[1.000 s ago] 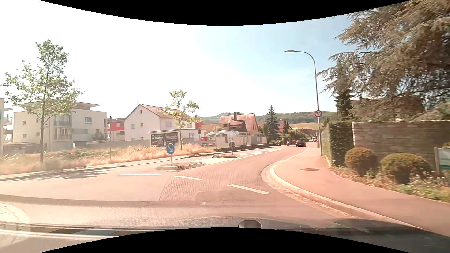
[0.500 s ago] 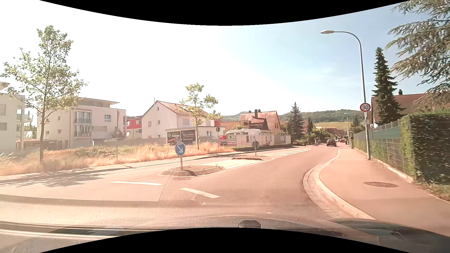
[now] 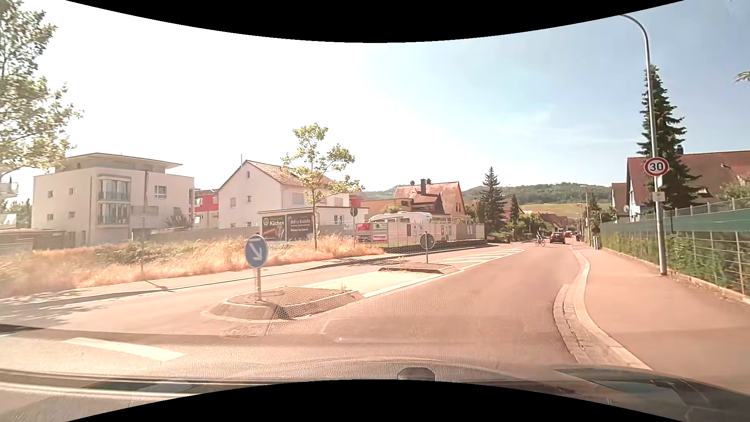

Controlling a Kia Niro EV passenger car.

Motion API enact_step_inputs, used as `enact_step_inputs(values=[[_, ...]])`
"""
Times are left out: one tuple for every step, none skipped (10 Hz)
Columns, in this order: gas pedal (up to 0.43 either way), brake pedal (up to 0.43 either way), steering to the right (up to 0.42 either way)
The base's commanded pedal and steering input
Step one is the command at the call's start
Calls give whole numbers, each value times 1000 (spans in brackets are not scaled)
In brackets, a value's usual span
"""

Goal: Follow the waypoints while adhering to traffic rules and regulations

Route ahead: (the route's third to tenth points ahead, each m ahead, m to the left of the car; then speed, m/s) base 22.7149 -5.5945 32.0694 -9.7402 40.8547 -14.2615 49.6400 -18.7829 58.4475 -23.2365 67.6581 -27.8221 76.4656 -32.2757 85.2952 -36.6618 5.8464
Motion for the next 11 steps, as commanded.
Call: enact_step_inputs(values=[[110, 0, 163], [118, 0, 180], [157, 0, 185], [189, 0, 188], [189, 0, 189], [189, 0, 190], [189, 0, 190], [189, 0, 191], [189, 0, 194], [189, 0, 194], [189, 0, 194]])
